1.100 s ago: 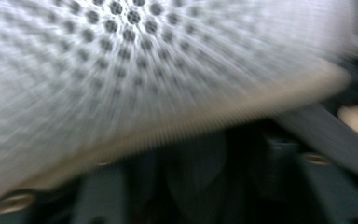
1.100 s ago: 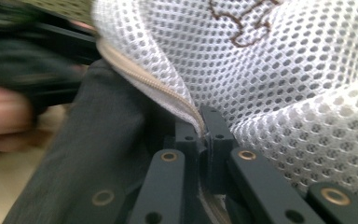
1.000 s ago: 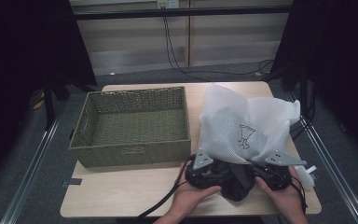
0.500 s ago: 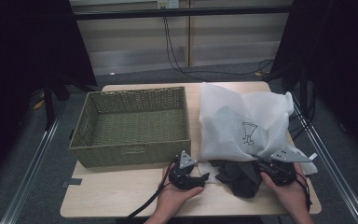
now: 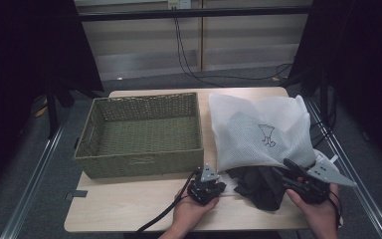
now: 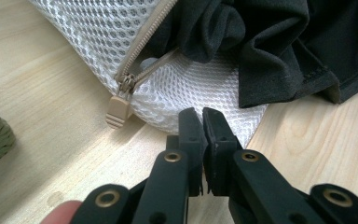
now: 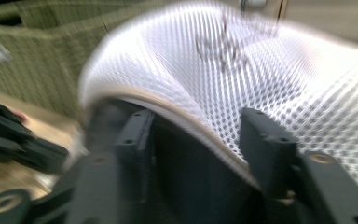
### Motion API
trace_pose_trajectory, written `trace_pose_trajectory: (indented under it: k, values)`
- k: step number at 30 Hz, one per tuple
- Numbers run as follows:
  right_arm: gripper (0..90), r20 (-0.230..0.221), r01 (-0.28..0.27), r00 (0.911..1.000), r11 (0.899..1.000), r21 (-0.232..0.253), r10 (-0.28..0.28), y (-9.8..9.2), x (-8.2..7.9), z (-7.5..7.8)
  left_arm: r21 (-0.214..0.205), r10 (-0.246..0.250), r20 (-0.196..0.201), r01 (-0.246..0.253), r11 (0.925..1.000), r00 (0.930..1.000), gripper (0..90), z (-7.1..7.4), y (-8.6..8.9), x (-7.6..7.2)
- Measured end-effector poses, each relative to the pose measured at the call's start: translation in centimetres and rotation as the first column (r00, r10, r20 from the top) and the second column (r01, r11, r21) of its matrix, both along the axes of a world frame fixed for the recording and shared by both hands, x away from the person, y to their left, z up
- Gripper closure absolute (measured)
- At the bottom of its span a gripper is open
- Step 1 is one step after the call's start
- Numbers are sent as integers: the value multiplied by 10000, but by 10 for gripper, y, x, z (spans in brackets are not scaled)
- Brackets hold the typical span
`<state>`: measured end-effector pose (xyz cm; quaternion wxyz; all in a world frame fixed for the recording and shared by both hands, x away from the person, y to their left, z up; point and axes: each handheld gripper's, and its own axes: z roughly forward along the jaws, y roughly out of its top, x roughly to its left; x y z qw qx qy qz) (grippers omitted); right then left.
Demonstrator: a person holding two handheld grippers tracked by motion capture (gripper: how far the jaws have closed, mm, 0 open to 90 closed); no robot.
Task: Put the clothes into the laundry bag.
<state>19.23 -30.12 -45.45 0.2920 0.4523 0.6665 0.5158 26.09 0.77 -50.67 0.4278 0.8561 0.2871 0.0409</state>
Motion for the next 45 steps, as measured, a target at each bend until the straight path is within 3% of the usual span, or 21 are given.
trace_pose_trajectory:
  k: [4,7,9,12,15,17,18,19,20,21,23,25,28,32,36,40,41,44,45]
  values:
    - [396,206,-100,9997,9997,216,96,1,-28,8,-16,-2,-3,2,10000,10000,870,0,0,0]
    - [343,-421,-513,9977,9983,268,524,7,-35,1,61,-2,60,2,10000,10000,870,0,0,-1]
    - [294,-1031,-833,9910,9961,284,858,16,-31,-11,83,-22,130,21,10000,9999,871,0,-1,-1]
    - [219,-1756,-1087,9791,9937,-275,1022,37,-21,-24,186,-60,192,57,9998,9998,877,1,-1,-2]
    - [198,-2115,-648,9767,9898,-1272,368,57,-7,-38,288,-224,246,217,9994,9994,881,1,-1,-3]
    - [245,-2201,-216,9751,9762,-2156,-270,67,1,-47,340,-265,268,256,9991,9993,883,1,-1,-3]
    - [314,-2343,135,9686,9582,-2856,-835,74,5,-51,282,-238,264,230,9993,9994,884,1,-1,-4]
    - [437,-2257,414,9671,9482,-3151,-1172,76,6,-51,263,-260,334,251,9993,9991,885,1,-2,-5]
    - [597,-1845,819,9716,9418,-3261,-1484,77,7,-51,301,-243,378,232,9993,9990,886,1,-2,-6]
    - [707,-1852,944,9694,9411,-3247,-1611,76,9,-51,425,-306,398,289,9987,9987,888,2,-2,-6]
    - [834,-2090,1036,9649,9616,-2542,-1592,69,13,-50,519,-380,385,360,9980,9985,889,3,-3,-6]
    - [857,-2324,1034,9628,9828,-1533,-1375,58,20,-46,368,-443,286,433,9984,9986,890,2,-2,-5]
    - [865,-2266,1156,9658,9916,-576,-1258,50,33,-39,340,-527,98,524,9980,9986,890,2,0,-3]
    - [868,-1675,1539,9743,9881,67,-1506,50,51,-25,331,-547,144,542,9980,9984,890,2,-1,-3]
    - [868,-1181,2112,9719,9758,569,-2034,45,75,-13,480,-591,435,570,9972,9973,891,2,-2,-6]
    - [868,-1623,2322,9611,9719,376,-2233,37,103,-27,447,-644,347,628,9970,9973,891,2,0,-5]
    - [868,-1910,2416,9542,9696,378,-2303,34,109,-35,377,-620,310,608,9974,9976,891,2,0,-5]
    - [869,-2057,2429,9507,9696,297,-2319,30,111,-42,236,-552,224,547,9982,9982,889,1,1,-4]
    - [869,-2016,2431,9503,9700,41,-2373,30,108,-42,182,-563,203,559,9983,9982,887,0,1,-4]
